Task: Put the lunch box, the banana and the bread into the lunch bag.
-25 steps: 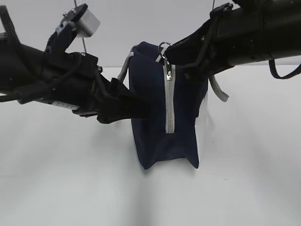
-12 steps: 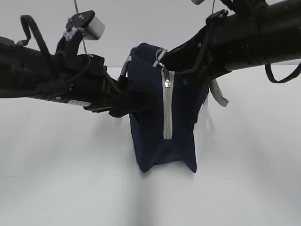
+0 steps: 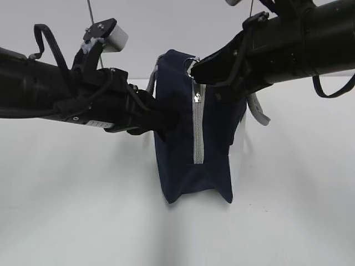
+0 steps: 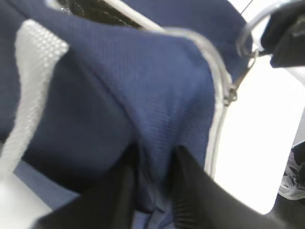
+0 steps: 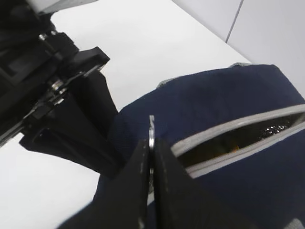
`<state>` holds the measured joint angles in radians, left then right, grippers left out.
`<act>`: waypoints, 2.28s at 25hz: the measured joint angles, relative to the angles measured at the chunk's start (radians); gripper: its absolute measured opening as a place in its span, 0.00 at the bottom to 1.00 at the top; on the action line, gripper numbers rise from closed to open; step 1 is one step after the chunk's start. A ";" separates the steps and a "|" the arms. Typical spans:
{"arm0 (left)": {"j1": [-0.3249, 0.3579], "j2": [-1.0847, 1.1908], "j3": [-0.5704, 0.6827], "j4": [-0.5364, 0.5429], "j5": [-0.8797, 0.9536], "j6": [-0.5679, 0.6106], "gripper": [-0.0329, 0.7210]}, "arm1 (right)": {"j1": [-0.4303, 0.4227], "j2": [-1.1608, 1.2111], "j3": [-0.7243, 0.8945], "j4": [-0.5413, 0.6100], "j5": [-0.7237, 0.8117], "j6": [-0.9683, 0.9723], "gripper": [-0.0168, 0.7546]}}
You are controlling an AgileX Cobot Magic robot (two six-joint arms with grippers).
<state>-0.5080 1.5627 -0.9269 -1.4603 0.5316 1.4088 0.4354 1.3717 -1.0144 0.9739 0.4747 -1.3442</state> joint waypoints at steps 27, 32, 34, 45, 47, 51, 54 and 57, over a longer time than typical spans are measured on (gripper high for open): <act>0.000 0.000 -0.001 0.120 0.058 0.000 0.05 | 0.000 0.018 -0.081 -0.041 -0.049 -0.002 0.00; 0.000 0.000 -0.001 0.172 0.072 -0.002 0.05 | 0.000 0.063 -0.109 -0.064 0.075 -0.002 0.00; 0.000 0.001 -0.001 0.191 0.074 -0.004 0.05 | 0.000 0.086 -0.119 -0.078 0.132 -0.002 0.00; 0.000 0.002 -0.001 0.230 0.103 -0.011 0.05 | 0.000 0.121 -0.127 -0.084 -0.002 -0.008 0.00; 0.000 0.002 -0.001 0.230 0.107 -0.011 0.05 | 0.000 0.126 -0.127 -0.084 -0.033 -0.008 0.00; 0.000 0.002 -0.001 0.256 0.124 -0.028 0.05 | -0.006 0.155 -0.132 -0.084 -0.050 -0.010 0.00; 0.000 0.002 -0.001 0.288 0.127 -0.052 0.05 | -0.039 0.183 -0.146 -0.070 -0.024 -0.010 0.00; 0.000 0.002 -0.002 0.297 0.130 -0.058 0.05 | -0.096 0.195 -0.164 -0.048 0.027 -0.010 0.00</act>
<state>-0.5080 1.5642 -0.9286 -1.1635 0.6619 1.3504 0.3398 1.5672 -1.1786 0.9261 0.5022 -1.3538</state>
